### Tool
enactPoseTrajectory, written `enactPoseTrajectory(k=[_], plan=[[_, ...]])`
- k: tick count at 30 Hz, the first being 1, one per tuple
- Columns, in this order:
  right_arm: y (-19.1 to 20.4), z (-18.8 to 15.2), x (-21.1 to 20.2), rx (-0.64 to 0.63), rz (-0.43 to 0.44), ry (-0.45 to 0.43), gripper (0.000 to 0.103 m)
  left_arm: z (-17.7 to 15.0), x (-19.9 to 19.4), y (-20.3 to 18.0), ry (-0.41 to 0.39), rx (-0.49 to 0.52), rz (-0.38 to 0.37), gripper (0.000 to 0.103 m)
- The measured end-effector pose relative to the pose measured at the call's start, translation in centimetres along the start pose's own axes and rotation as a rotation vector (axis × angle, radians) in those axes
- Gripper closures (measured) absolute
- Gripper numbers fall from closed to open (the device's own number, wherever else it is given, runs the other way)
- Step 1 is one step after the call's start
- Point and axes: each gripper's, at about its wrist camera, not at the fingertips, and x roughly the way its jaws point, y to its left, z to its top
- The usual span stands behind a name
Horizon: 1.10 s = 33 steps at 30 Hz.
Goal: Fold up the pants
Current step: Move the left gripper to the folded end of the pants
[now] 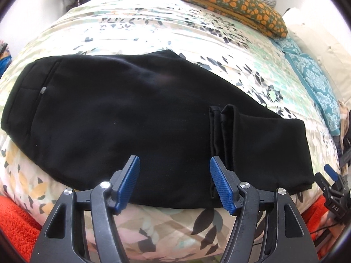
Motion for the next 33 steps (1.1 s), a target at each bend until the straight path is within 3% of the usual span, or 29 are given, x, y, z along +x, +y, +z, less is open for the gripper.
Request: enactPoseTrajectory(k=[9, 25, 29, 33], plan=[[-0.2, 0.2, -0.4, 0.004, -0.009, -0.019, 0.004, -0.5, 0.4, -1.1, 0.013, 0.043, 0.007, 0.034], [-0.3, 0.5, -0.7, -0.006, -0.009, -0.043, 0.004, -0.1, 0.5, -0.4, 0.028, 0.008, -0.018, 0.034], [-0.7, 0.5, -1.2, 0.008, -0.015, -0.059, 0.004, 2.5, -2.3, 2.8, -0.018, -0.107, -0.123, 0.034], [-1.4, 0.5, -1.5, 0.028, -0.027, -0.074, 0.004, 6.8, -7.4, 10.9, -0.174, -0.246, -0.133, 0.03]])
